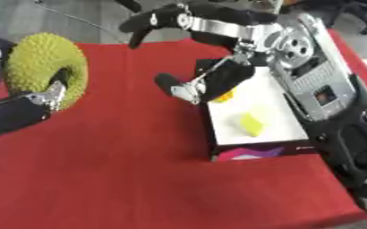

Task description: Pick up the objects with one hand, pass them to the other hand, and then place them into the box on the other side of the table.

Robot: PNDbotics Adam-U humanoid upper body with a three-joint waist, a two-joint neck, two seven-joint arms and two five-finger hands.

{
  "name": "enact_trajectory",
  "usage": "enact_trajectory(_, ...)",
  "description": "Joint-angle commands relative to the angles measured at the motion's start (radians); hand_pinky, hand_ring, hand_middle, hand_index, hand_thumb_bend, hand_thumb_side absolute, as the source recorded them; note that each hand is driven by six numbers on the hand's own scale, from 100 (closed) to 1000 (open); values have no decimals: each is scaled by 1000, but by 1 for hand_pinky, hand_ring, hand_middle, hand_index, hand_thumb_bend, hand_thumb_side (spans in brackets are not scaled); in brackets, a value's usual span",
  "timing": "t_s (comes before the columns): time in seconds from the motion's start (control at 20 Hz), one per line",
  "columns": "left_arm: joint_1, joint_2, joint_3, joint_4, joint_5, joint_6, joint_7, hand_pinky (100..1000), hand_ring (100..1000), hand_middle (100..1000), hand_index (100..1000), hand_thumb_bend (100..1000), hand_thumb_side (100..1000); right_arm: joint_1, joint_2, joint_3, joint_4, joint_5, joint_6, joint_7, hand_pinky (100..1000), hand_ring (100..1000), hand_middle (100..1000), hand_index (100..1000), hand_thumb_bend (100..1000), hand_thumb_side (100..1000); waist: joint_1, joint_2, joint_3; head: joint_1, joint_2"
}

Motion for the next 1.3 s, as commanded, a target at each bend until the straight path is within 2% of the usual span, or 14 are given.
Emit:
enact_trajectory(0.05, -16, -5, -6, 3, -26, -43, 26, 591, 447, 374, 531, 100, 495, -35, 12, 11, 19, 36, 17, -20, 1000, 1000, 804, 966, 100, 100, 2, -30, 2, -6, 1)
enact_trajectory(0.3, -23, -26, -36, 20, -106, -99, 18, 597, 456, 388, 532, 100, 435, -63, 30, 35, 44, 103, 73, -81, 1000, 1000, 807, 969, 100, 100, -2, -31, 5, -11, 0)
enact_trajectory(0.45, -28, -33, -45, 21, -149, -124, 0, 599, 458, 396, 533, 100, 422, -70, 40, 49, 54, 114, 81, -82, 1000, 1000, 806, 970, 100, 105, -2, -31, 8, -16, -1)
enact_trajectory(0.85, -51, -58, -57, 34, -176, -136, -25, 595, 458, 397, 533, 100, 417, -86, 59, 72, 63, 77, 62, -21, 1000, 1000, 804, 965, 100, 178, -6, -30, 17, -24, -1)
enact_trajectory(1.15, -59, -68, -63, 48, -187, -129, -22, 594, 458, 398, 532, 100, 407, -90, 56, 70, 41, 13, 48, 55, 1000, 1000, 801, 965, 100, 202, -9, -30, 19, -18, -3)
enact_trajectory(1.3, -67, -74, -68, 47, -195, -138, -31, 595, 459, 399, 532, 100, 400, -95, 55, 68, 33, -4, 47, 87, 1000, 1000, 800, 960, 100, 182, -10, -30, 20, -19, -2)
